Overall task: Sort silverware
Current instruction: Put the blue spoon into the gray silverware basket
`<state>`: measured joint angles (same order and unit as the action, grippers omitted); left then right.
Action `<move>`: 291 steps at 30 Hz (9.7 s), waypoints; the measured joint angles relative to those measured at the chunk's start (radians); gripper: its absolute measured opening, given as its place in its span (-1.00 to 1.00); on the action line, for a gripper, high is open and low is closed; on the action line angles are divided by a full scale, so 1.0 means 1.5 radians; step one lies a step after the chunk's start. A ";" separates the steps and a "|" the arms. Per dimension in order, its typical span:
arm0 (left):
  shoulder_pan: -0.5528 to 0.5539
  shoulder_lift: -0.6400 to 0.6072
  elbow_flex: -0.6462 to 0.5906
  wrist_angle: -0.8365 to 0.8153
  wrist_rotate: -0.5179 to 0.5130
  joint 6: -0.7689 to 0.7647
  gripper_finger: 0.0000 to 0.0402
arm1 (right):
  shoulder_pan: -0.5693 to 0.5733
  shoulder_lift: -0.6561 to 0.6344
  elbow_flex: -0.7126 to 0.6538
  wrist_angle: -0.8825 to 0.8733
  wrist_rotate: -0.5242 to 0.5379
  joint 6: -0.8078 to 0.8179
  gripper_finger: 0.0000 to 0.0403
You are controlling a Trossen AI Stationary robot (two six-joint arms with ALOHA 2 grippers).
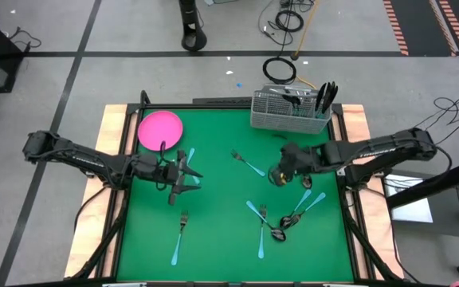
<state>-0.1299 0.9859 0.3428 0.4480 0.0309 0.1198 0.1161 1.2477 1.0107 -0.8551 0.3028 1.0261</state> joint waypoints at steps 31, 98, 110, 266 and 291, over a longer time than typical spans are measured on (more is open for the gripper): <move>-0.015 0.000 0.000 0.028 0.015 0.012 -0.10 | -0.238 0.091 -0.180 -0.062 -0.120 -0.039 -0.21; -0.022 0.000 0.000 0.009 0.015 -0.023 -0.10 | -0.066 0.091 0.299 -0.102 0.417 -0.688 -1.00; -0.022 0.000 0.000 0.009 0.015 -0.017 -0.10 | -0.109 0.091 0.313 -0.066 0.498 -1.089 -1.00; -0.068 0.000 0.000 0.047 0.018 -0.042 -0.10 | 0.114 0.141 0.258 -0.356 -0.153 0.144 -0.32; -0.068 0.000 0.000 0.059 0.018 -0.036 -0.10 | 0.259 0.142 -0.061 -0.006 -0.169 -0.494 -0.32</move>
<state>-0.2317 0.9863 0.3431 0.5362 0.0574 0.0662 0.5049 1.4601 0.9185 -0.8635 0.0496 0.2847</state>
